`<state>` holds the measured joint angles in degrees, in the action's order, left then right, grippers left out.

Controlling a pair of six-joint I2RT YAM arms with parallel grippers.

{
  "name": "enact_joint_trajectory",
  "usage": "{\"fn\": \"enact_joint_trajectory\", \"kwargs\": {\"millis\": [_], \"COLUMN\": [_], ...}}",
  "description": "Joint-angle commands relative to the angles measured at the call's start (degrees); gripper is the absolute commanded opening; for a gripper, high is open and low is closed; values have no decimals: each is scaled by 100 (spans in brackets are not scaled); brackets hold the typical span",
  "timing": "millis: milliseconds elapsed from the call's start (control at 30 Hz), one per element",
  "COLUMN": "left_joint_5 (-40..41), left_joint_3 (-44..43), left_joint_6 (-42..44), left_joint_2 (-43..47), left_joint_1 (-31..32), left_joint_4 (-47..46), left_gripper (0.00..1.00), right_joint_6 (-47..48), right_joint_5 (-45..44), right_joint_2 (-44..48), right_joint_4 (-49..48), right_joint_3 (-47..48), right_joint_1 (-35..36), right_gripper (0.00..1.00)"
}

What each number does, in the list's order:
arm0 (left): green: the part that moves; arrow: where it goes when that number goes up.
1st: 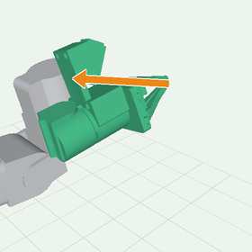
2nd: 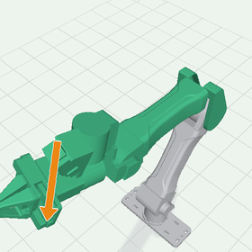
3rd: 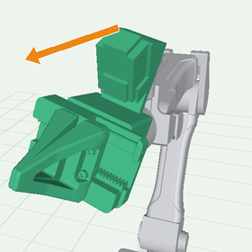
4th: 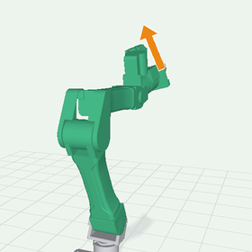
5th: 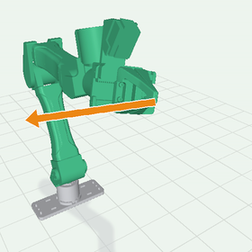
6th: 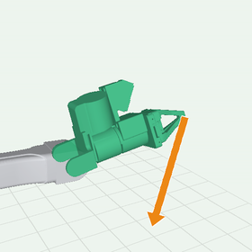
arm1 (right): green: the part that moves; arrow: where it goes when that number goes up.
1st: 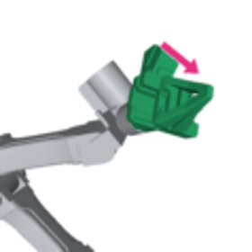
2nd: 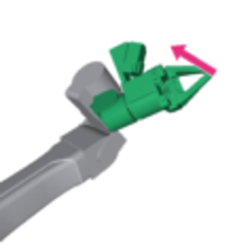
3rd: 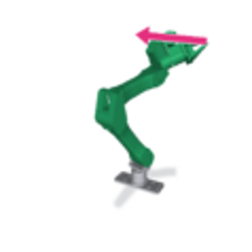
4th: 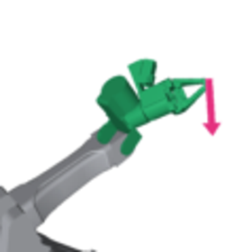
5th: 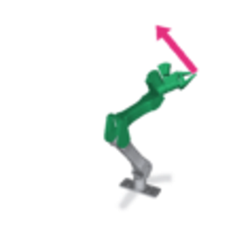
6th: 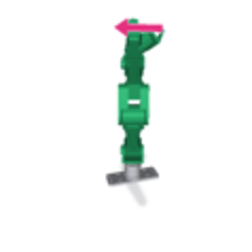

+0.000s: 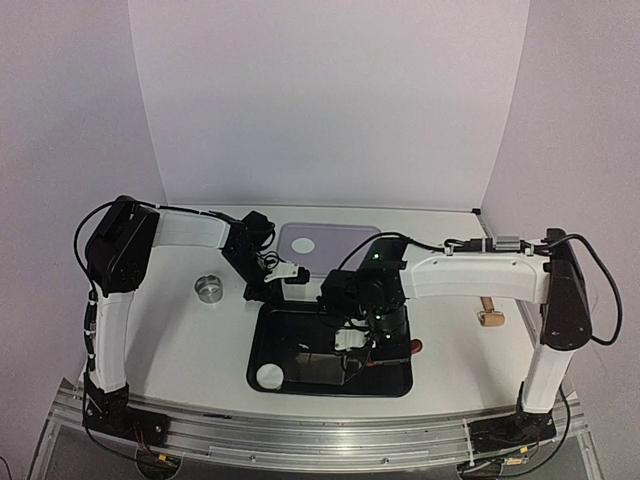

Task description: Roll out the dumpling wrappers from the dough

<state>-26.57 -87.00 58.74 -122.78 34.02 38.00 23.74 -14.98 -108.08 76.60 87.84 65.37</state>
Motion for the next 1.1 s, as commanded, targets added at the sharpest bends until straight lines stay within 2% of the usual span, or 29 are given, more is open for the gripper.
{"fn": "enact_joint_trajectory", "kwargs": {"millis": [0,567,833,1067], "left_joint_5": [281,295,258,232], "left_joint_3": [-138,-144,-179,-170], "left_joint_6": [332,349,262,126], "left_joint_2": [96,99,74,96], "left_joint_1": [-29,-26,-27,-20], "left_joint_4": [-188,-176,-131,-77], "left_gripper": [0,0,0,0], "right_joint_6": [-77,86,-290,-623], "right_joint_5": [103,619,694,889], "right_joint_2": [-224,-306,-548,-315], "right_joint_4": [226,-72,-678,-1325], "right_joint_3": [463,546,634,132], "right_joint_1": [34,371,355,205], "right_gripper": [0,0,0,0]}}
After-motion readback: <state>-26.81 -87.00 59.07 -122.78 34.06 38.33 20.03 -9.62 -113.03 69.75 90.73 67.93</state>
